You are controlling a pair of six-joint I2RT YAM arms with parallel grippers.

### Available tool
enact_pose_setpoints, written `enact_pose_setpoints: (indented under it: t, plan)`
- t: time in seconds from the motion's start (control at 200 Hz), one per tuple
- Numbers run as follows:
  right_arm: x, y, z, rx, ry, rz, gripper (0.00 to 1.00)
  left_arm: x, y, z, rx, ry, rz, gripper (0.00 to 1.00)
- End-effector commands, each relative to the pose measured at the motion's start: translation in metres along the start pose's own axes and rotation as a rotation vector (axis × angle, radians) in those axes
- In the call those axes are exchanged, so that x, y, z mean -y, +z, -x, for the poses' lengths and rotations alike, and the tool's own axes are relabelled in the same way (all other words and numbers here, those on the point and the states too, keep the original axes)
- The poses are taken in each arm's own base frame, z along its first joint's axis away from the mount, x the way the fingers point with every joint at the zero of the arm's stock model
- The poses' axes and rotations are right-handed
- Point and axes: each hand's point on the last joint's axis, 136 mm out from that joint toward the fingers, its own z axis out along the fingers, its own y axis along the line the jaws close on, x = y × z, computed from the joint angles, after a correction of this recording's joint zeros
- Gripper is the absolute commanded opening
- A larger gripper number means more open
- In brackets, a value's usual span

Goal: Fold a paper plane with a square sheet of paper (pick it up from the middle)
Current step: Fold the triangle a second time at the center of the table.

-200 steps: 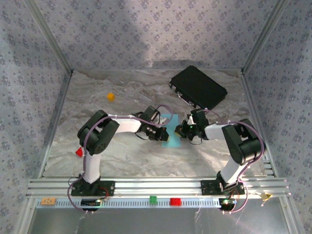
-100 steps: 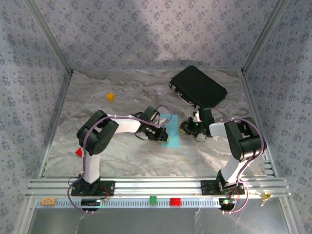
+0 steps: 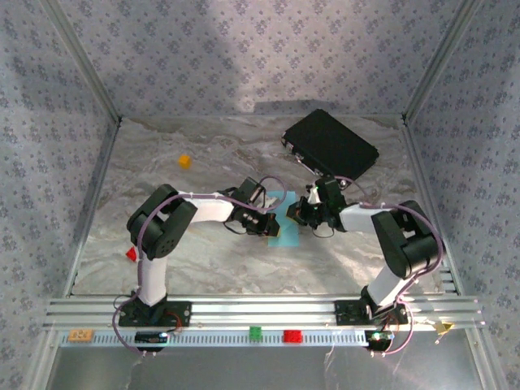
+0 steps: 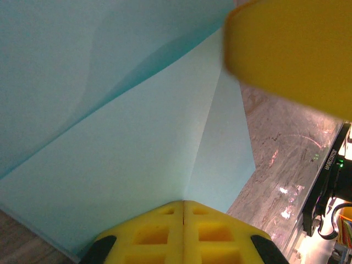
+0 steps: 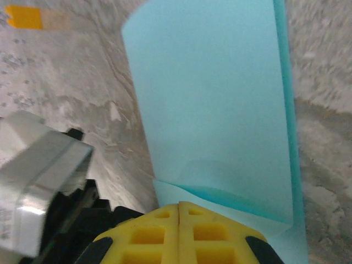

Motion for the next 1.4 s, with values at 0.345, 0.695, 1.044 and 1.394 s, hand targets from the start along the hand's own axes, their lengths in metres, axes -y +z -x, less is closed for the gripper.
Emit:
enact_pose_setpoints:
  t: [0.345,0.695,1.044,1.394]
  plan:
    - [0.051,0.004,-0.01,-0.014,0.075,-0.138,0.0,0.018,-0.01,0.015,0.014,0.006,-0.002,0.02]
    - [0.053,0.005,-0.01,-0.011,0.086,-0.137,0.0,0.006,0.016,0.02,-0.027,-0.03,0.02,0.05]
    - [0.056,0.006,-0.011,-0.011,0.092,-0.148,0.0,-0.007,0.007,-0.008,-0.071,-0.021,0.085,0.07]
    - [0.056,0.005,-0.01,-0.009,0.093,-0.147,0.0,-0.003,-0.007,-0.021,-0.075,0.009,0.086,0.11]
